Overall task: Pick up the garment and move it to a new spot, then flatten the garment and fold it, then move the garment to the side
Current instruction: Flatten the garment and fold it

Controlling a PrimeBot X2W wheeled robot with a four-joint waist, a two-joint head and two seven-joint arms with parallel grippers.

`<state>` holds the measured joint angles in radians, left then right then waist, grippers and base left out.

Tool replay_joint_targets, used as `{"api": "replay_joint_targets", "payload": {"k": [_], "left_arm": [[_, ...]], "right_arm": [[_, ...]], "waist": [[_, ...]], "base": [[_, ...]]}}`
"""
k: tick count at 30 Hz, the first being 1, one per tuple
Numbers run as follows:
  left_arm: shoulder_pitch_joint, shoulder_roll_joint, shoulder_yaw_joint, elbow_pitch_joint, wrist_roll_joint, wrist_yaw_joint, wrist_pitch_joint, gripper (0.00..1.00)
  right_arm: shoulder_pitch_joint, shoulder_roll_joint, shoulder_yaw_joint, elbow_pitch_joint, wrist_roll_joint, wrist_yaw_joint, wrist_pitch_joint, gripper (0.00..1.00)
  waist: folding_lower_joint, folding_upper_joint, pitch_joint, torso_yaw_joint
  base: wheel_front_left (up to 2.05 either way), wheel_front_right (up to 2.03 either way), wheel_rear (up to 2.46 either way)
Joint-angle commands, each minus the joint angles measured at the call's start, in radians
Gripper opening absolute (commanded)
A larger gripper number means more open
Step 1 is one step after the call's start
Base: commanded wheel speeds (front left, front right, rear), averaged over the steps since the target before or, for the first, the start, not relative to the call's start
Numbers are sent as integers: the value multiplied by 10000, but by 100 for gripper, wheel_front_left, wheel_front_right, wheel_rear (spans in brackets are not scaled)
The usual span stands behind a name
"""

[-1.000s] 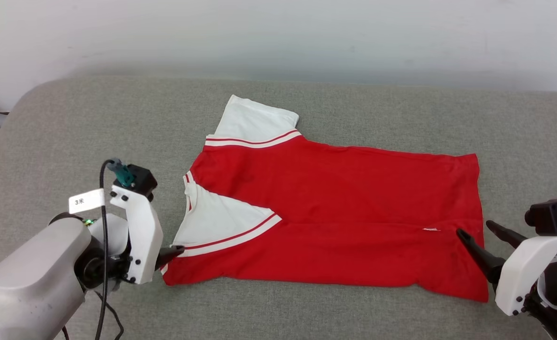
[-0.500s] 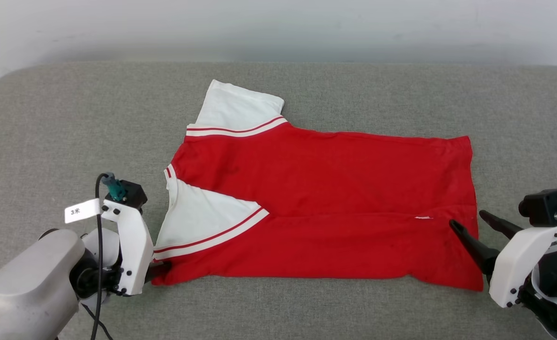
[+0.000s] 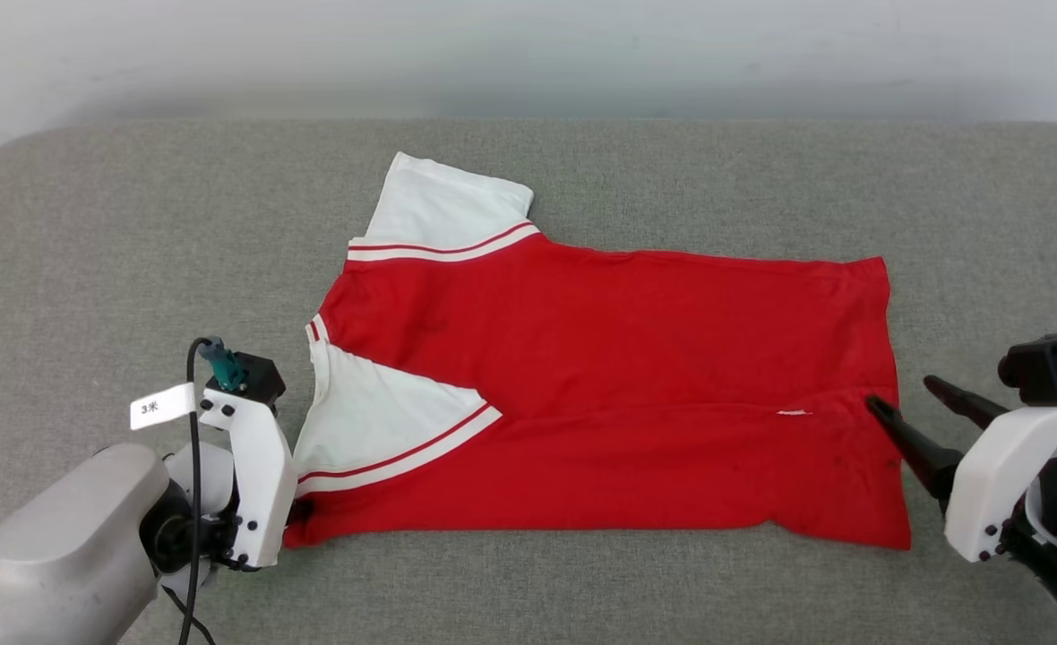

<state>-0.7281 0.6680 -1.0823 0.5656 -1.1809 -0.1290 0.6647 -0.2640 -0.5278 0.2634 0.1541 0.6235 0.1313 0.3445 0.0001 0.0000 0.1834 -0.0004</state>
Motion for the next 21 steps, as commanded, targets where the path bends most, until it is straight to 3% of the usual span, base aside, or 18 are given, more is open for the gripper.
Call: {"api": "replay_joint_targets", "payload": {"k": [1,9,16,19,21], "left_arm": [[583,-198,-331,54,14,-4,82,0],[-144,204,-178,-530,210,-5,-837,0],[-298,420,-311,-1152,326,-6,-1186,0],[-415,438,-408,-1437,451,-6,-1314,0],[-507,388,-437,-1541,485,-6,-1361,0]], "right_arm": [[-112,-62,-47,-54,-47,-12,33,100],[-271,-1096,-53,-636,161,-12,1335,100],[-135,-2074,249,-1354,701,-12,3797,100],[4,-2215,455,-1595,745,-12,5148,100],[45,-2126,548,-1575,696,-12,5458,100]], "waist": [[-1,0,-77,49],[-1,0,-459,275],[-1,0,-531,414],[-1,0,-381,515],[-1,0,-283,573]], "base": [[0,0,0],[0,0,0],[0,0,0],[0,0,0],[0,0,0]]}}
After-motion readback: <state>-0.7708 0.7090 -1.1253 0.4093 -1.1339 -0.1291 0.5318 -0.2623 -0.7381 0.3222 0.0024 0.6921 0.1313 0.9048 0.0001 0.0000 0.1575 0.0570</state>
